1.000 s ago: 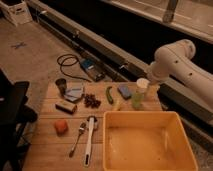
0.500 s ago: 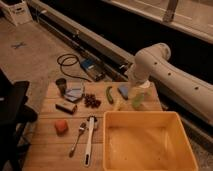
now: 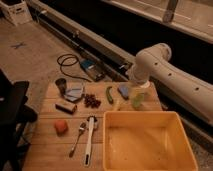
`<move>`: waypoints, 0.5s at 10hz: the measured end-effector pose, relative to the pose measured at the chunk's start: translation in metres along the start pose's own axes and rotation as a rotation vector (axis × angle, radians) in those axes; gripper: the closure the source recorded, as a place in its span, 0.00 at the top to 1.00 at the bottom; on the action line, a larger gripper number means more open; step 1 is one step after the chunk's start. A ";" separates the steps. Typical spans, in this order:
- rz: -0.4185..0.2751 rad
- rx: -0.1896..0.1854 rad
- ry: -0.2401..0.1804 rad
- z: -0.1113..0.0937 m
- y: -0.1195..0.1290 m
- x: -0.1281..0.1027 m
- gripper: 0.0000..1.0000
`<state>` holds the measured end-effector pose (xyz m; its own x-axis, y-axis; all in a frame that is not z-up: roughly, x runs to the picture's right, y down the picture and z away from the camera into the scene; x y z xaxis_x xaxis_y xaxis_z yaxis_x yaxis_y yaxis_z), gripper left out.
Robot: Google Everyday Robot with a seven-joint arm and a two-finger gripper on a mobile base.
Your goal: Place pepper in paper cup
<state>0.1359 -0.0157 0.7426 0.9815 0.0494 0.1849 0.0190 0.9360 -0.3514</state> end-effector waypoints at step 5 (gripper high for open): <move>0.070 -0.065 -0.128 0.065 0.006 -0.041 0.80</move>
<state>0.0838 0.0110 0.7925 0.9487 0.1612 0.2719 -0.0318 0.9044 -0.4254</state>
